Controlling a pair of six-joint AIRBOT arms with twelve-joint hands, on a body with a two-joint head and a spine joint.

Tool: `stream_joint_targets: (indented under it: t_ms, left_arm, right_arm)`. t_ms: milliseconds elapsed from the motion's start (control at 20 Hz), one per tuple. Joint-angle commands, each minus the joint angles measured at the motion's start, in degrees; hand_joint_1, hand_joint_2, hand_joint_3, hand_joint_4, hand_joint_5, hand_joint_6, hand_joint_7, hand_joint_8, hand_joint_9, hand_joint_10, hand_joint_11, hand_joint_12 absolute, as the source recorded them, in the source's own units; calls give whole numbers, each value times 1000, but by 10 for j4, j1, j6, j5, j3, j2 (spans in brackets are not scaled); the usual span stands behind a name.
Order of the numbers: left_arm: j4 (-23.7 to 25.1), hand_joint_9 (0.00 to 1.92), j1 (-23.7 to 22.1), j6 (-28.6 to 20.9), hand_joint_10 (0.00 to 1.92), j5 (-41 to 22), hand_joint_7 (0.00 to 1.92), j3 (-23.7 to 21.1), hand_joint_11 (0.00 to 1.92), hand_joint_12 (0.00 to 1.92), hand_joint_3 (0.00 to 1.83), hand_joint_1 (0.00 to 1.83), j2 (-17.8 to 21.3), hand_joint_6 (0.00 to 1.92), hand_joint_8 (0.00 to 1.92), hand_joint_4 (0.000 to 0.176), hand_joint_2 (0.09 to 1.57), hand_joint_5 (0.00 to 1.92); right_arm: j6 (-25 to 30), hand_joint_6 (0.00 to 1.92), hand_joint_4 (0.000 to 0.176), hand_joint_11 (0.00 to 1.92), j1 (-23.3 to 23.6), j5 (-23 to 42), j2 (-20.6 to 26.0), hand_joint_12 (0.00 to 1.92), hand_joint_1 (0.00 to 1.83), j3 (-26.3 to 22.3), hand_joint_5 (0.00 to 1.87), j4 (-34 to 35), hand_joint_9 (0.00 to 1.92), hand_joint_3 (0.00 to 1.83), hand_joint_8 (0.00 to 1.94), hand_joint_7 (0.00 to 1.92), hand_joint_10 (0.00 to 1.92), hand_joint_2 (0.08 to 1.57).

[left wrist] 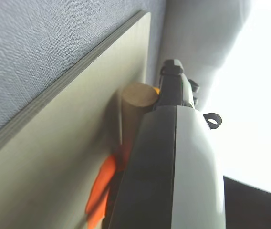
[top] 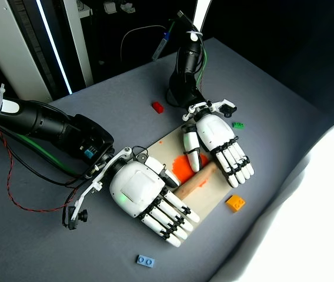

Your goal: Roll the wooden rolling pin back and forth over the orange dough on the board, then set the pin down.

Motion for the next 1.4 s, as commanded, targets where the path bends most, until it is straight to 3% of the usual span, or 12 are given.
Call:
stream_joint_targets:
  t_ms: [0,1350]
  left_arm:
    - [1,0,-1,9,0,-47,5,9,0,0,11,0,1,2,2,0,1528,6]
    - [1,8,-22,-20,3,0,33,45,0,0,2,0,0,11,6,0,1519,37]
  right_arm:
    - [3,5,0,0,6,43,1,0,0,5,45,-25,14,113,4,50,4,1571]
    - [21,13,0,0,13,30,-6,0,0,31,55,-19,12,48,6,54,3,1560]
